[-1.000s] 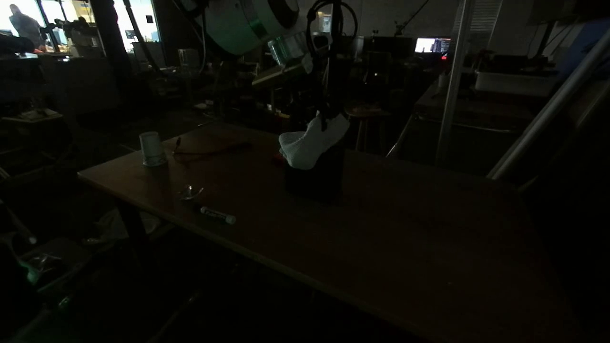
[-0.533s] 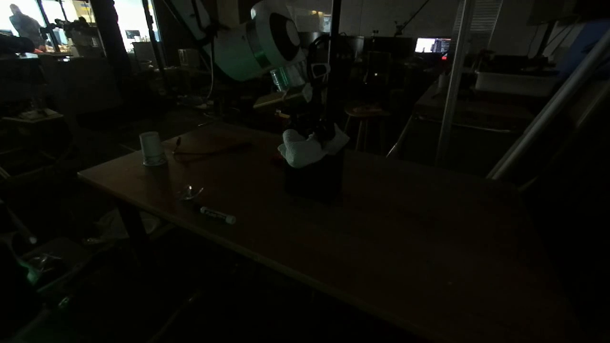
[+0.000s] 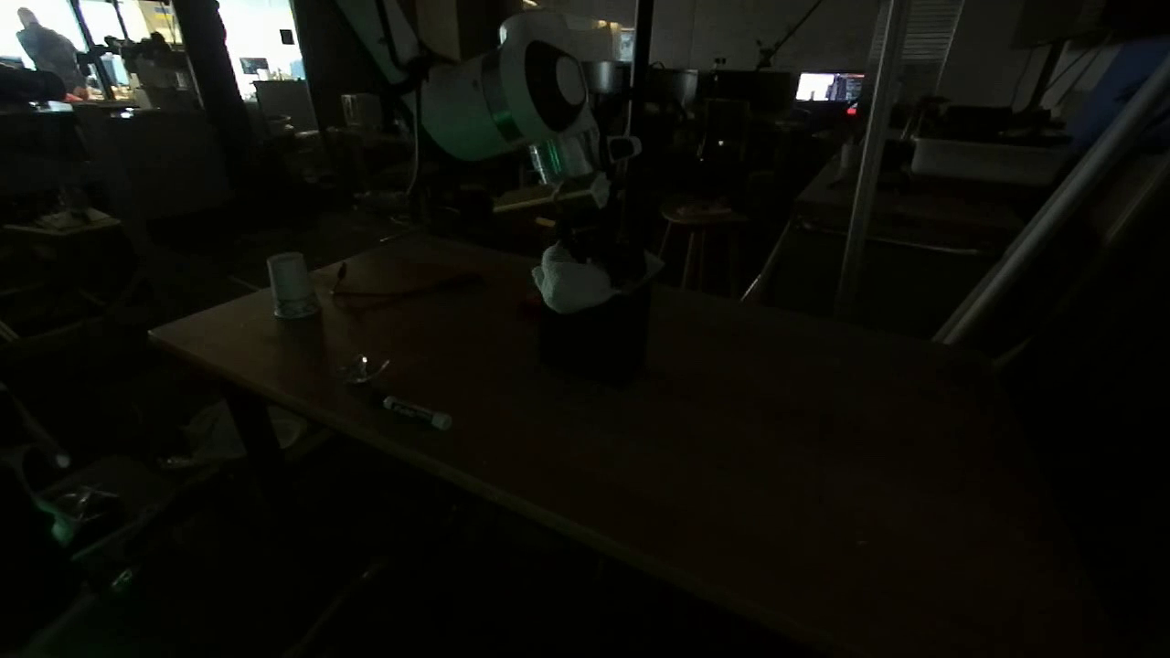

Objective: Put the white towel in the basket.

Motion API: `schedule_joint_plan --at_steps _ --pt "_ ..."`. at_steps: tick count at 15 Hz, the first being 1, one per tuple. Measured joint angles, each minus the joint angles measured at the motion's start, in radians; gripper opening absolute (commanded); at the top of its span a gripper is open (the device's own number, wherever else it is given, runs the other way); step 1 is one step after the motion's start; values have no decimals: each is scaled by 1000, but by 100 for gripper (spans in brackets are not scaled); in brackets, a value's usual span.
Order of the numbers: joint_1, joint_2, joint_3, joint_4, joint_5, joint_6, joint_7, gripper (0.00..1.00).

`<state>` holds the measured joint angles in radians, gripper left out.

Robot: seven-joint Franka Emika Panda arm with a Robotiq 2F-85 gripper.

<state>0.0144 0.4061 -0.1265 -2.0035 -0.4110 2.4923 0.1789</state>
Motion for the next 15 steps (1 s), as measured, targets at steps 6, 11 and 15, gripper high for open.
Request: schedule_joint_plan --at_steps 6,11,15 --pt "-2 52 25 64 27 -75 -98 4" --pt "-1 69 48 103 27 -126 -137 8" --pt "27 67 67 114 27 -126 -144 44"
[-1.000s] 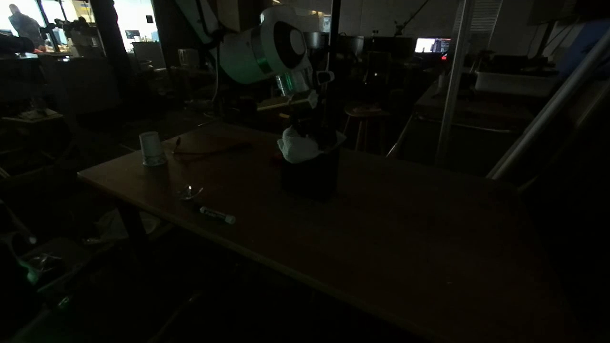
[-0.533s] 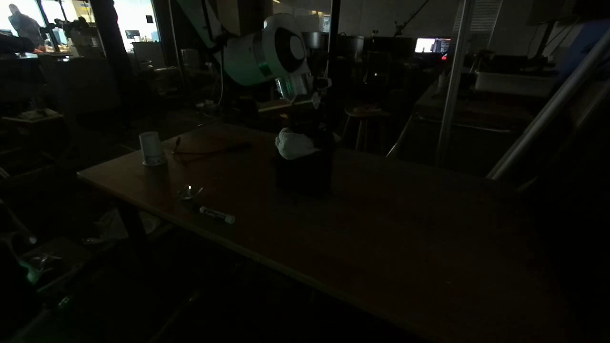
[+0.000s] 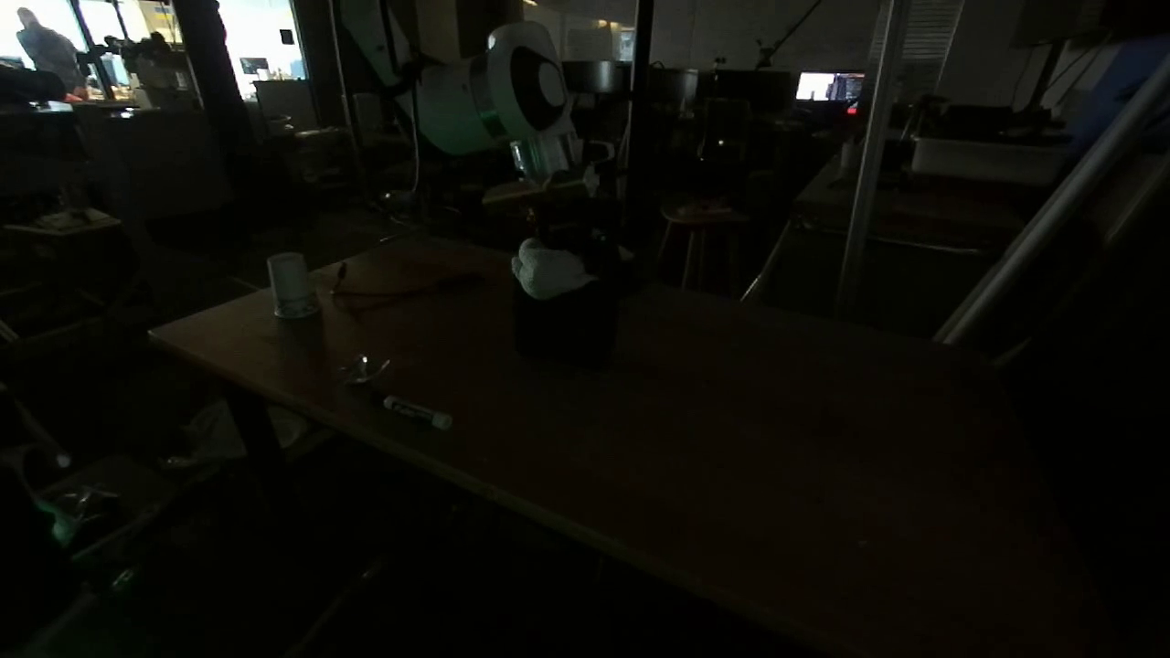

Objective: Put the white towel in the basket.

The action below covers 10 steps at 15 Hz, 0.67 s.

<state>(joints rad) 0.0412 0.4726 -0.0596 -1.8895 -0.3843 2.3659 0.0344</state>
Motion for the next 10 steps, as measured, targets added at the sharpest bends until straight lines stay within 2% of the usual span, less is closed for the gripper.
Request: schedule_joint_plan --at_steps 7,8,10 --pt "111 -91 29 -1 -1 -9 72 95" --pt "128 -106 35 -1 -2 -19 93 100" --pt "163 -132 47 0 -8 -40 139 100"
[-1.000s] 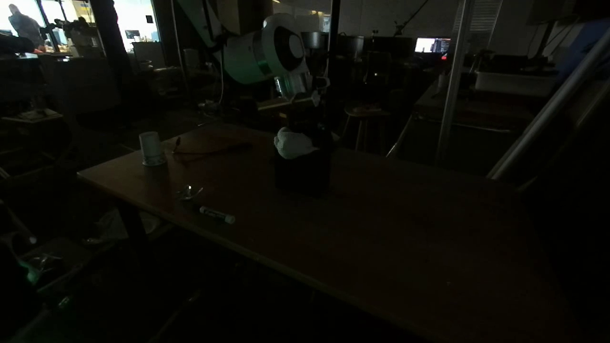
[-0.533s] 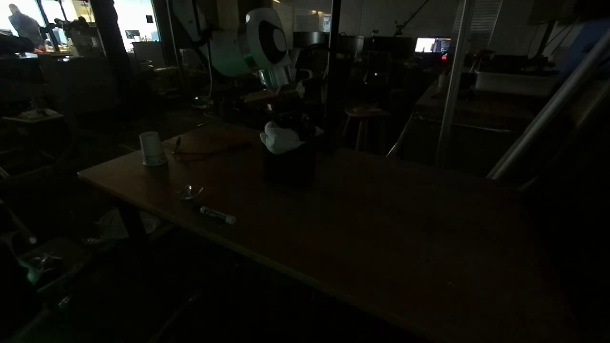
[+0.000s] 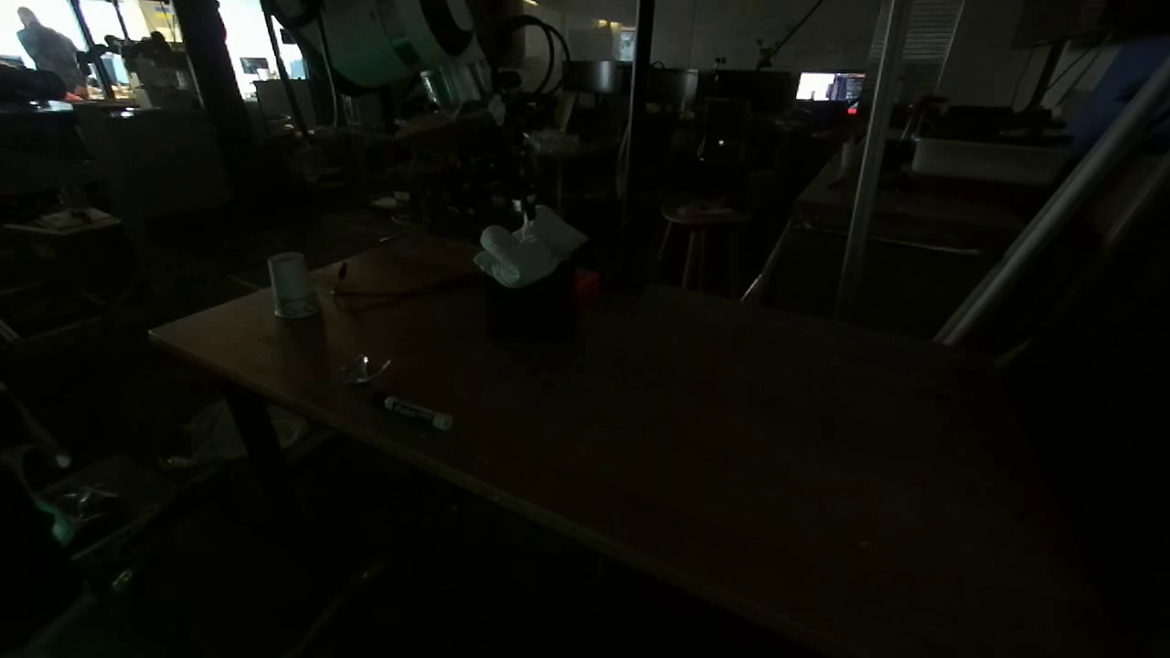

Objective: Put the white towel in the basket.

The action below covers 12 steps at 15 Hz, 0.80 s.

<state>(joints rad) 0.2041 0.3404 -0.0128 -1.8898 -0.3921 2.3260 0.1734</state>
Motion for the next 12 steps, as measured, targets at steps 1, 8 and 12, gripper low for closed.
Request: schedule_joint_plan --at_steps 1,8,12 --pt "17 -11 7 1 -6 -12 24 100" --pt "83 -31 34 34 -66 -109 176 54" --pt "81 -31 21 69 -122 -185 244 23"
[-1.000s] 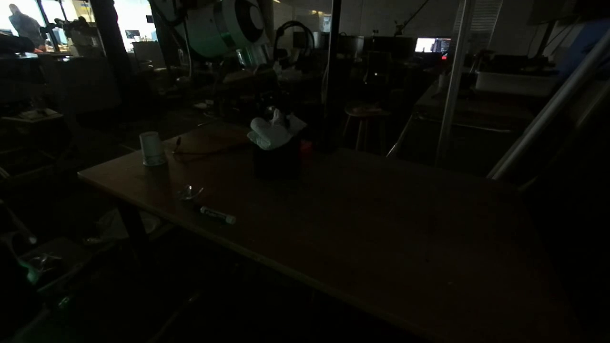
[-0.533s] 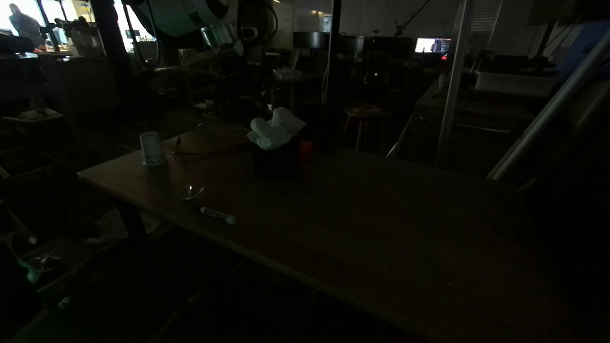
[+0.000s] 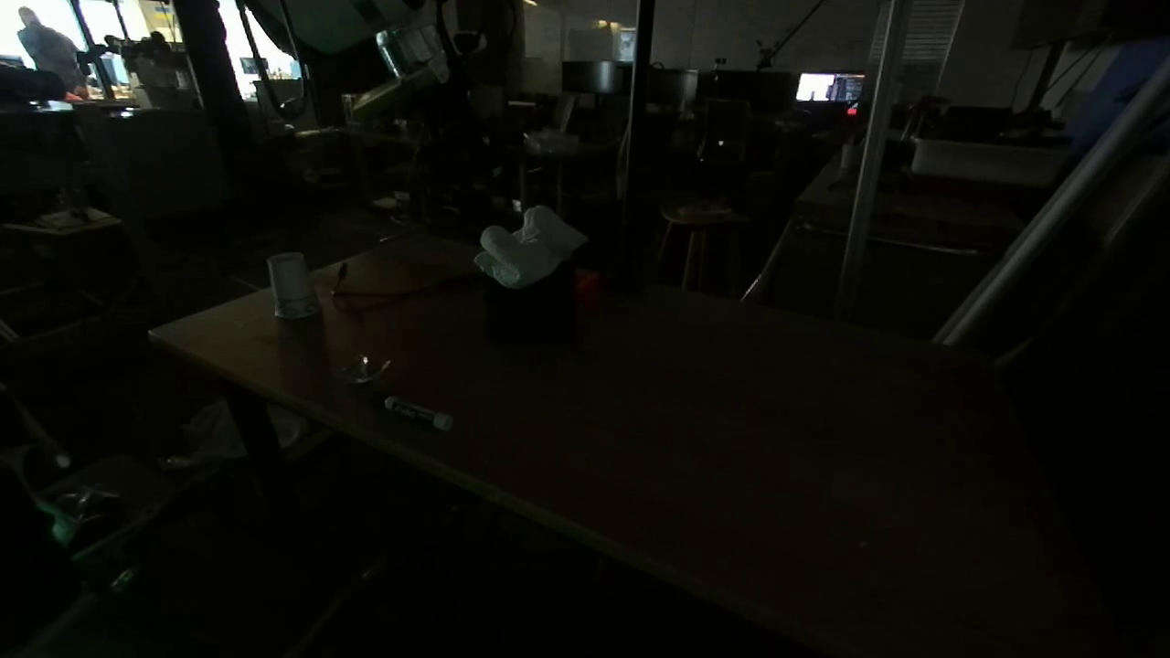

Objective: Put the white towel in the basket.

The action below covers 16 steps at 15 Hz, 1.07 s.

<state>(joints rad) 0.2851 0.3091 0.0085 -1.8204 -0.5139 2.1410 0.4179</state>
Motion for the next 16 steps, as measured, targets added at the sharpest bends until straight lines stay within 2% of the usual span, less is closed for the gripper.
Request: schedule_joint_plan --at_steps 3,4,9,16 --pt "-15 1 -18 26 -21 -55 22 2" --pt "-23 3 -22 34 -22 -68 22 0" --pt "-67 27 -27 63 -22 -76 20 0" --pt "-88 124 -25 111 25 -44 -20 0"
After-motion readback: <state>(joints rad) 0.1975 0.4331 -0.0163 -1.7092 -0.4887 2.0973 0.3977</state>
